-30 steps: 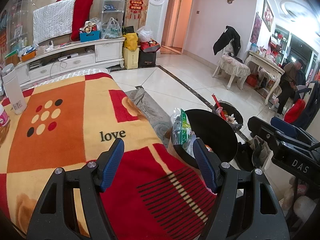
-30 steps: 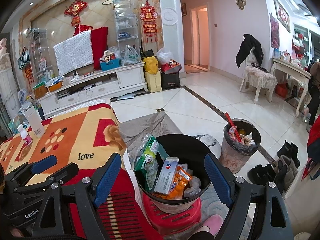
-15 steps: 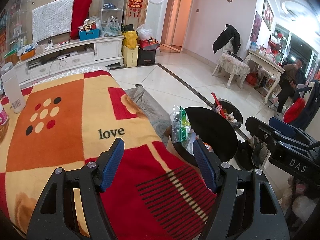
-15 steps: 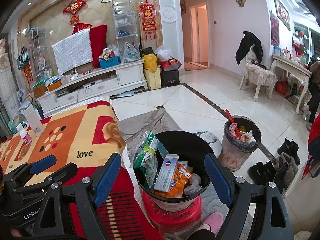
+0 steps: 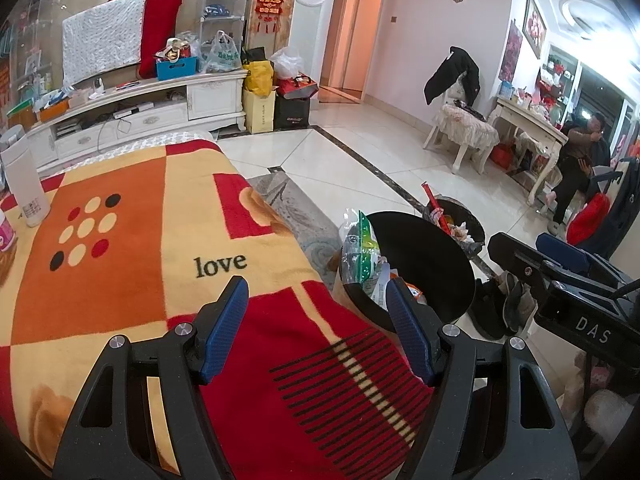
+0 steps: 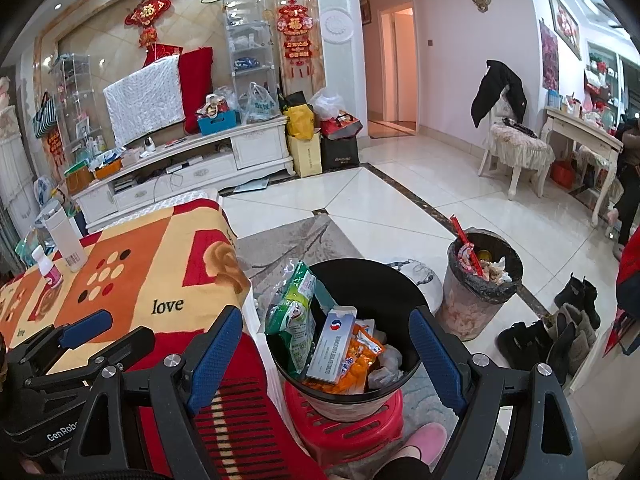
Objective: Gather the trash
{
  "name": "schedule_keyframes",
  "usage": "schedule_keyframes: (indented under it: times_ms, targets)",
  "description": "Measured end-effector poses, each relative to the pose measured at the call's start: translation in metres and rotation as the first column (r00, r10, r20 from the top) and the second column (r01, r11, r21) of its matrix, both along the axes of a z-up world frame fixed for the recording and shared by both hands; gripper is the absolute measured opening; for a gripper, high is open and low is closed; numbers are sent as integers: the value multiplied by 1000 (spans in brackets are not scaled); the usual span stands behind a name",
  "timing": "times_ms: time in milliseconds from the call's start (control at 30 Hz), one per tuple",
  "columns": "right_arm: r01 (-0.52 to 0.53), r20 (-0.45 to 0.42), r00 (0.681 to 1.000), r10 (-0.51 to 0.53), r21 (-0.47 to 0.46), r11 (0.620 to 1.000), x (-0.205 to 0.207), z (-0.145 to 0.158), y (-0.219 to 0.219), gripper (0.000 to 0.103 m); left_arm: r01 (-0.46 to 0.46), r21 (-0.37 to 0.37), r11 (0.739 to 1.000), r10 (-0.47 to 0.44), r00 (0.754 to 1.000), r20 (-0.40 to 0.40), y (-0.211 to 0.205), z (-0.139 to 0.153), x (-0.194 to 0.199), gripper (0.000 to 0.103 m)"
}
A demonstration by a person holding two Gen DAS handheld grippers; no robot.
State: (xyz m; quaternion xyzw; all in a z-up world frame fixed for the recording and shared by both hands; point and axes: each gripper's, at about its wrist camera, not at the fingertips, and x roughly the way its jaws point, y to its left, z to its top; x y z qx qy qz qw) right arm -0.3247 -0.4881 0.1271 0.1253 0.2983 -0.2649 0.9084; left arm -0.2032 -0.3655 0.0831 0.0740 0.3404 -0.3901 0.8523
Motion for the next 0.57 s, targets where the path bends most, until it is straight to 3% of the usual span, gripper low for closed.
schedule_keyframes:
  times_ms: [567]
  targets:
    - [-5,-11,1000,5,-2,1000,-1,-4,0,84,28,-10,1000,-28,999,16,3,1,0,71]
